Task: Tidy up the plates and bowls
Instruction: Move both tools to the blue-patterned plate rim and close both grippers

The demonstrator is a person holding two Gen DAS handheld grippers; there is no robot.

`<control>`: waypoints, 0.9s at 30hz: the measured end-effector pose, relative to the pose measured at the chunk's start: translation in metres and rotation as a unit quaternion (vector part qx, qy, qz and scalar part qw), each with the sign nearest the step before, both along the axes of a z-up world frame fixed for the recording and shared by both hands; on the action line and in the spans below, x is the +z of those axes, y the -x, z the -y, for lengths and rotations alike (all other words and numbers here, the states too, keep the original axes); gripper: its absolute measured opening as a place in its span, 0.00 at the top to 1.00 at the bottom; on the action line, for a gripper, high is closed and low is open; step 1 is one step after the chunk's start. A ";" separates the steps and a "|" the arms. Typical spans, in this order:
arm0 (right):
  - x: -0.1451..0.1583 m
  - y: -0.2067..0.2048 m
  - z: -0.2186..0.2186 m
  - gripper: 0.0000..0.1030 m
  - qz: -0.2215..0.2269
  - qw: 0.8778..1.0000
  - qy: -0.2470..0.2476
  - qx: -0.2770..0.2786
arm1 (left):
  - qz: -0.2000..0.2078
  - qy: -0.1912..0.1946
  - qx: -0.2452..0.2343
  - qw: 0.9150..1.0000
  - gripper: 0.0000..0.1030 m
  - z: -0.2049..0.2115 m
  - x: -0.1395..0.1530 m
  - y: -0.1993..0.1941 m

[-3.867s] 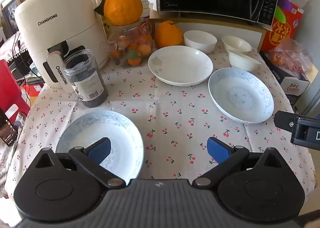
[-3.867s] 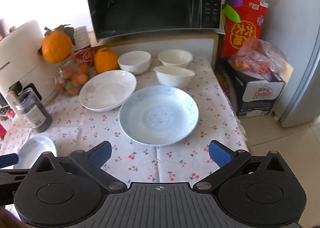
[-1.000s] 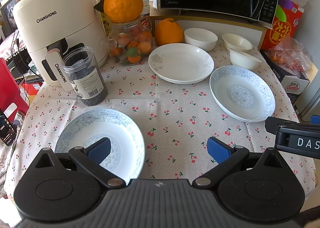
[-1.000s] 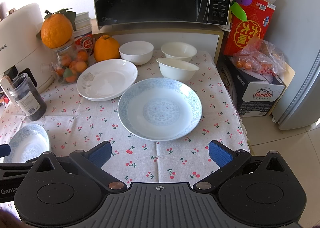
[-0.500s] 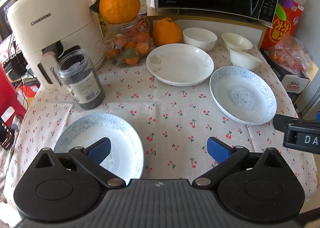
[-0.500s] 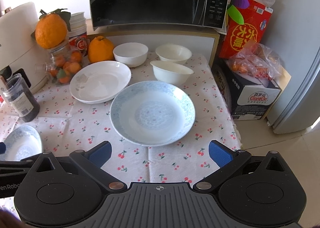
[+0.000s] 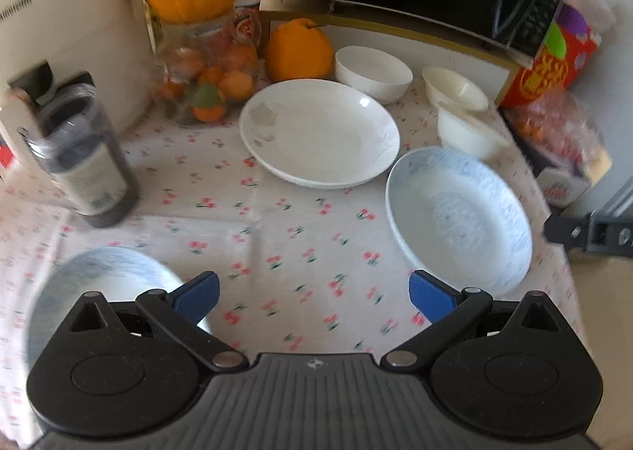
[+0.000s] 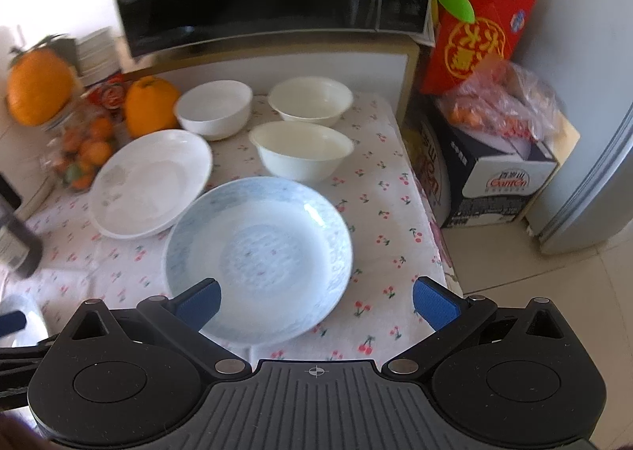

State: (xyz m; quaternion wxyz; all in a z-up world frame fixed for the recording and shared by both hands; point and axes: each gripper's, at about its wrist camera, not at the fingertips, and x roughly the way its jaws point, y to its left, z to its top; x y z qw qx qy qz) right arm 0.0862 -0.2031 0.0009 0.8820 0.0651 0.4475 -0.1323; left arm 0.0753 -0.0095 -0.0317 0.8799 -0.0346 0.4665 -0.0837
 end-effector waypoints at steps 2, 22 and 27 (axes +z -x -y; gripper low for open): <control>-0.011 -0.006 0.010 0.00 0.004 1.000 -0.025 0.004 | -0.004 0.038 0.001 0.999 0.05 0.001 -0.006 -0.009; -0.078 -0.047 0.079 0.29 -0.003 0.983 -0.178 -0.042 | -0.045 0.173 -0.039 0.983 0.41 0.022 -0.050 -0.059; -0.082 -0.051 0.078 0.41 -0.001 0.985 -0.170 -0.042 | -0.052 0.178 -0.046 0.982 0.53 0.027 -0.057 -0.063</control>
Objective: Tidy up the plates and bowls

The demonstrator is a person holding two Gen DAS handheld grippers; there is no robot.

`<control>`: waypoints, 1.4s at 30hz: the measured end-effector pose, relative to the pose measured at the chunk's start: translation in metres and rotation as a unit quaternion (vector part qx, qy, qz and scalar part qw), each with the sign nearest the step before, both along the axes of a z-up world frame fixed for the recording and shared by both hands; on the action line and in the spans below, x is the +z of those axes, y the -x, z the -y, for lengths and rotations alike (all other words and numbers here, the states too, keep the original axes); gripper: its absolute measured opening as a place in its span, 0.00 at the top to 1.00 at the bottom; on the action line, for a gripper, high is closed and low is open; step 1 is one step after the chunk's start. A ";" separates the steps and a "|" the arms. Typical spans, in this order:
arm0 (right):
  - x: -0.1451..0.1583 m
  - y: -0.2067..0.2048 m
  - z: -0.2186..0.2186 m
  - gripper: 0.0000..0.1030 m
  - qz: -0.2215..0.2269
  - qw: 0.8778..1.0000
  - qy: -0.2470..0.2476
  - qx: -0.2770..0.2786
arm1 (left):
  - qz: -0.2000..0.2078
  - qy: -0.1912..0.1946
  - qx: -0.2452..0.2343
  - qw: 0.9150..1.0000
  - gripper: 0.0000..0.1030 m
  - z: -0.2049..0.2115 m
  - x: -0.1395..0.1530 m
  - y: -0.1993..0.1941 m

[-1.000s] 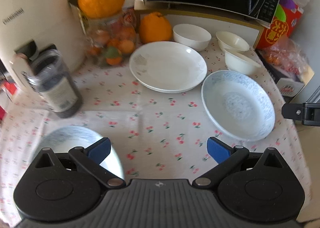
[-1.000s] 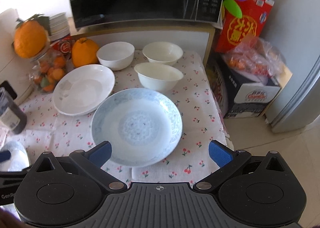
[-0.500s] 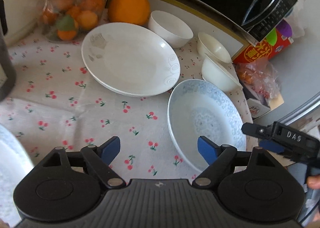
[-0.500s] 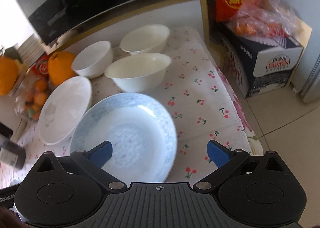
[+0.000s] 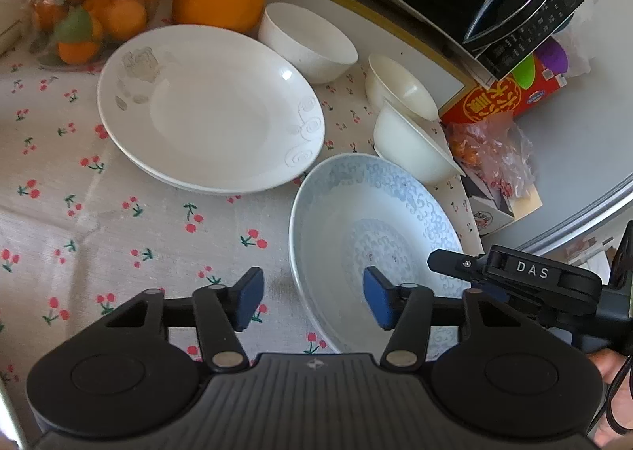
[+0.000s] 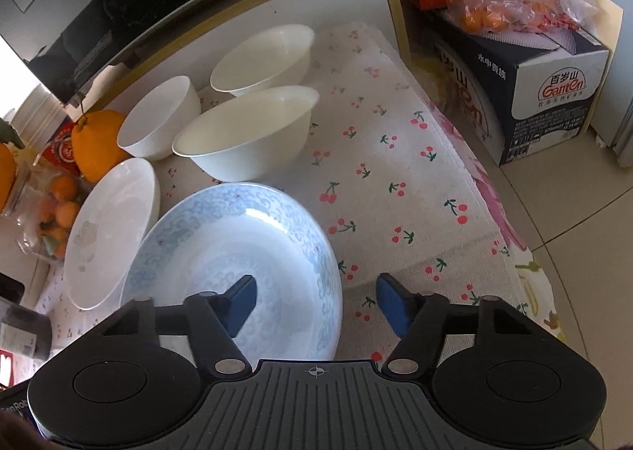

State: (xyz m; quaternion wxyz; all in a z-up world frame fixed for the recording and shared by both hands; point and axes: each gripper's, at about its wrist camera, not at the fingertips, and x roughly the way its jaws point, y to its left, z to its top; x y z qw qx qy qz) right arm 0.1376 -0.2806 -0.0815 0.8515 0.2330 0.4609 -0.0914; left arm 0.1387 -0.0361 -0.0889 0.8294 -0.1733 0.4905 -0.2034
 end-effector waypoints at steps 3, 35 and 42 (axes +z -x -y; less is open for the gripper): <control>-0.003 -0.002 0.001 0.50 -0.002 1.000 0.005 -0.001 | -0.004 0.005 -0.001 1.000 0.58 0.001 -0.003 -0.002; 0.020 0.029 -0.033 0.85 0.013 0.998 0.005 0.055 | 0.031 -0.024 -0.010 0.999 0.88 -0.027 0.003 0.022; 0.019 0.036 -0.058 0.85 0.002 0.996 0.010 0.084 | 0.027 -0.045 -0.010 0.999 0.88 -0.043 0.008 0.032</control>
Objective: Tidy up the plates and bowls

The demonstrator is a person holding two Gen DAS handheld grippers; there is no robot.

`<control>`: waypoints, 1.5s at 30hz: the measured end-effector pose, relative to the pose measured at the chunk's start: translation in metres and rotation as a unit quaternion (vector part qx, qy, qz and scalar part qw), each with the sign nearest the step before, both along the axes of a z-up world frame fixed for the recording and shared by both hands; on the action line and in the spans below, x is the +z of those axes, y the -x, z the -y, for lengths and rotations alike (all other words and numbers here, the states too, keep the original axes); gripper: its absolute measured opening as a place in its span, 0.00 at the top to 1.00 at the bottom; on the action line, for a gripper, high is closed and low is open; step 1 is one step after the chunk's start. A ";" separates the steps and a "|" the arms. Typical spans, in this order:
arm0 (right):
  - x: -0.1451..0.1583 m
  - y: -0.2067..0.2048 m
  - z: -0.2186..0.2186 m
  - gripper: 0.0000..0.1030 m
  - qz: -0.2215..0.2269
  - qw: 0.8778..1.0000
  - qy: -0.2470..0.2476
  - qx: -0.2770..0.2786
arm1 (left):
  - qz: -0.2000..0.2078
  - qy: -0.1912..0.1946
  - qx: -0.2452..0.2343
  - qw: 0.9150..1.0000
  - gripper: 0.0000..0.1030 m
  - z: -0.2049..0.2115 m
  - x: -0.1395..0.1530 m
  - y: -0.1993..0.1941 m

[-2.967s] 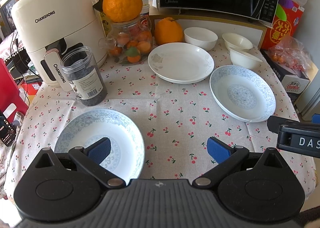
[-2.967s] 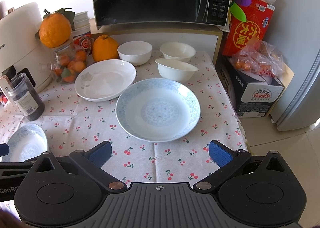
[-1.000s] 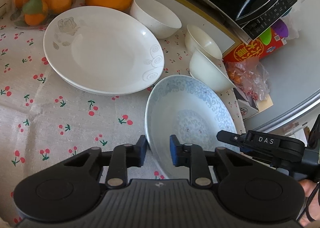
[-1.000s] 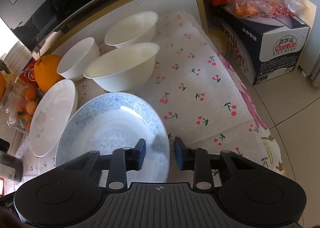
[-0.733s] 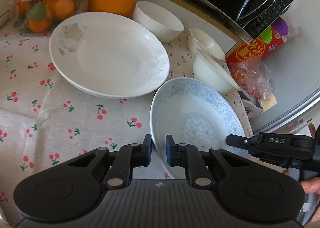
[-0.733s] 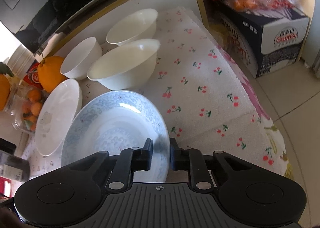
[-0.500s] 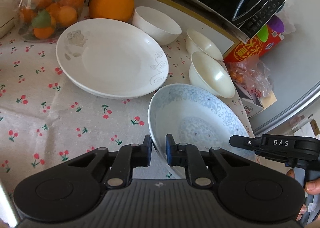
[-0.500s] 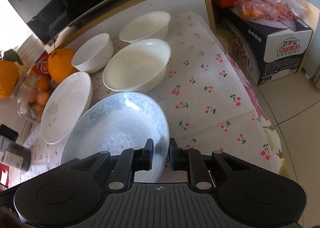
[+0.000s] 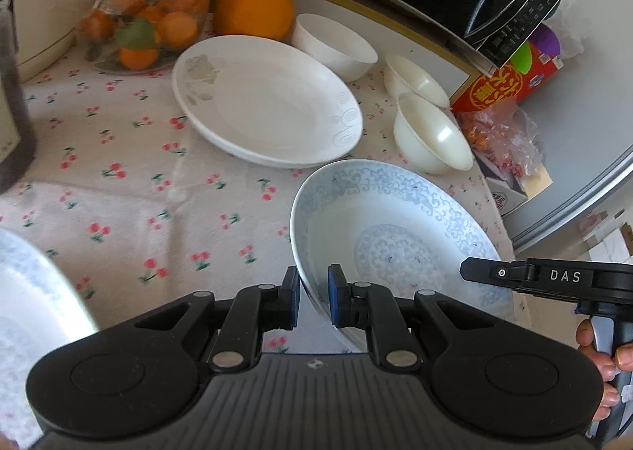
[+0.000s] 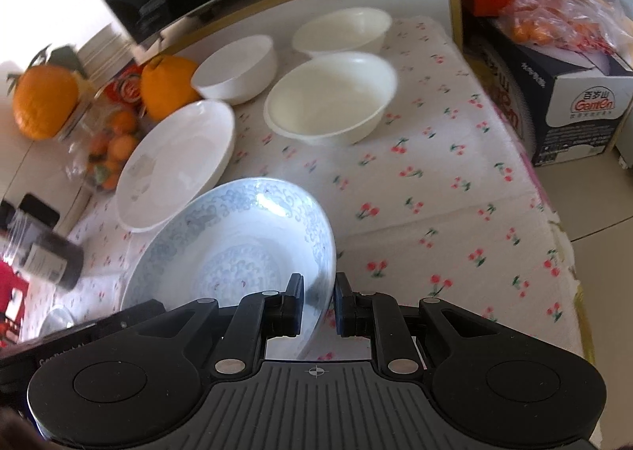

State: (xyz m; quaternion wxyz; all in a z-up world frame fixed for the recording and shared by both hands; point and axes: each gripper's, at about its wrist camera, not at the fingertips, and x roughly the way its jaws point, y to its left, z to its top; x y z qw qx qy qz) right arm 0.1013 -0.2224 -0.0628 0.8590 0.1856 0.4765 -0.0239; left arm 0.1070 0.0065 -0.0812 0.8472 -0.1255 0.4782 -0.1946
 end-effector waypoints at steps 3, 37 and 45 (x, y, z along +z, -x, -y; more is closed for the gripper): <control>-0.001 0.001 -0.012 0.84 -0.007 1.000 0.004 0.011 | -0.001 -0.011 0.003 1.000 0.88 -0.007 0.001 0.004; -0.017 -0.002 -0.056 0.81 -0.039 0.998 0.013 0.044 | -0.017 -0.081 0.015 0.996 0.88 -0.030 0.000 0.012; -0.016 -0.003 -0.058 0.80 -0.041 0.998 0.018 0.047 | -0.020 -0.090 0.014 0.996 0.87 -0.027 0.000 0.011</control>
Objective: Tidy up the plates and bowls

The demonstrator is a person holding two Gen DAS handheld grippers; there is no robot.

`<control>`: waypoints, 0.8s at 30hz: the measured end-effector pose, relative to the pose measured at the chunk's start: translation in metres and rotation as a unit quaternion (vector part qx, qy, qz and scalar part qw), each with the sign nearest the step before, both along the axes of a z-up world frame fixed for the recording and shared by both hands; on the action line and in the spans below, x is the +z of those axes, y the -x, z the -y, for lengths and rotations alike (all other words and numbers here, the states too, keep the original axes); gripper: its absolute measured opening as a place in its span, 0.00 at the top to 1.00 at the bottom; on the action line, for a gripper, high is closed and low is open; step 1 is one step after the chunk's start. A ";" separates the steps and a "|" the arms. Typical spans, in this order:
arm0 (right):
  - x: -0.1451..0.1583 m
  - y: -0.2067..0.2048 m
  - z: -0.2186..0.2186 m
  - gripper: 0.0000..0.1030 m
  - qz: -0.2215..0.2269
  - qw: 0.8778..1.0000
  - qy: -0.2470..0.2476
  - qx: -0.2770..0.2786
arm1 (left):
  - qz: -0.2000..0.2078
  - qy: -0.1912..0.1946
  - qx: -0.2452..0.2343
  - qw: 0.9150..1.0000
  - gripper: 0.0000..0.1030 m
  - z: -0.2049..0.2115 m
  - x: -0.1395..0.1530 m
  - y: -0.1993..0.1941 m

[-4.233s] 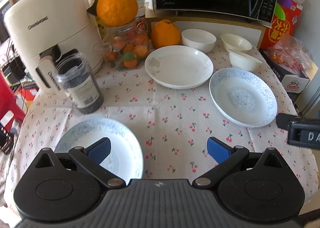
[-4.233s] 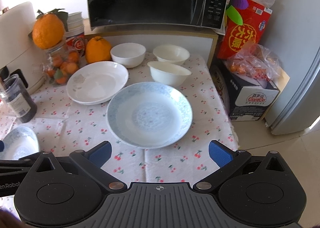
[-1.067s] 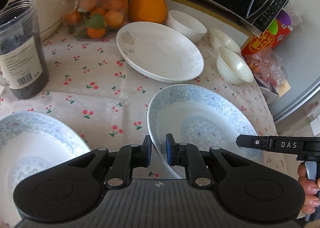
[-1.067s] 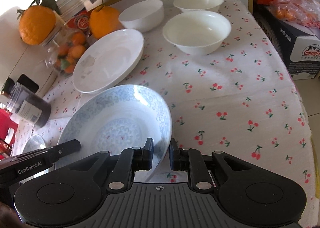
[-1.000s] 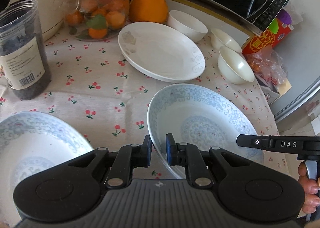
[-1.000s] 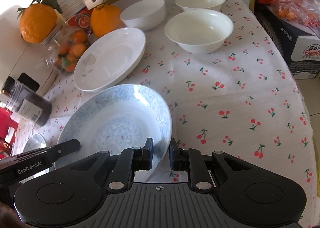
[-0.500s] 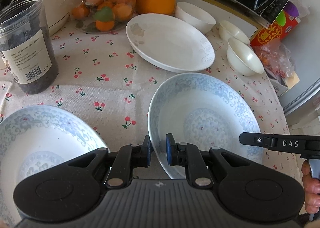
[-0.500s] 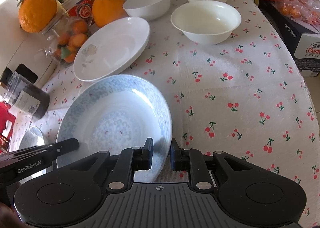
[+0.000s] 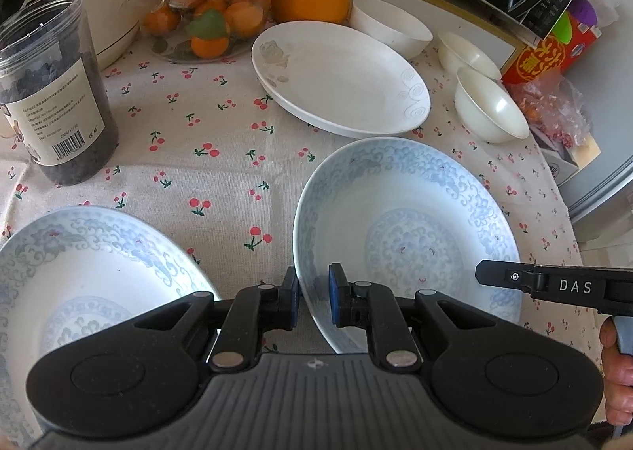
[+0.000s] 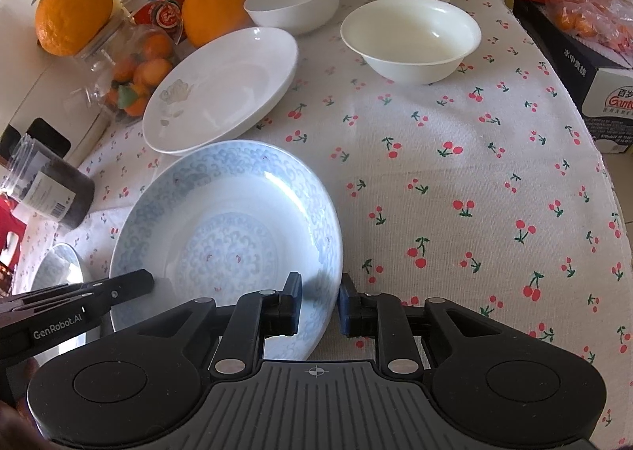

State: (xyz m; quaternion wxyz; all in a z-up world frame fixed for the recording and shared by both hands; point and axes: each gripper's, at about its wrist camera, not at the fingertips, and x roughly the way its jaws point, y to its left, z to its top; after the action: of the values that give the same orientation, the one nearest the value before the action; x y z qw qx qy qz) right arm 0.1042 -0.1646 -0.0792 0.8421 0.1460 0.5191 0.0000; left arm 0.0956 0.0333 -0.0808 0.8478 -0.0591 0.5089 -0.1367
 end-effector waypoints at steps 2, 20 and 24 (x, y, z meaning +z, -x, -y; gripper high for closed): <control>0.000 -0.001 0.000 0.79 -0.002 1.000 0.001 0.001 | -0.002 0.000 0.000 1.000 0.87 0.000 0.000 -0.001; 0.018 -0.002 -0.002 0.46 0.013 1.000 0.010 0.002 | -0.019 0.011 -0.008 1.000 0.61 -0.005 0.010 -0.006; 0.032 0.004 -0.008 0.20 0.040 0.999 -0.007 0.011 | 0.006 0.009 -0.011 1.000 0.30 -0.014 0.023 -0.003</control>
State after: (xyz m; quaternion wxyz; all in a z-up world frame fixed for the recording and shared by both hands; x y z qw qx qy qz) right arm 0.1005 -0.1569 -0.0475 0.8610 0.1462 0.4868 0.0188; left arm 0.0985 0.0471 -0.0577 0.8489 -0.0602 0.5031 -0.1507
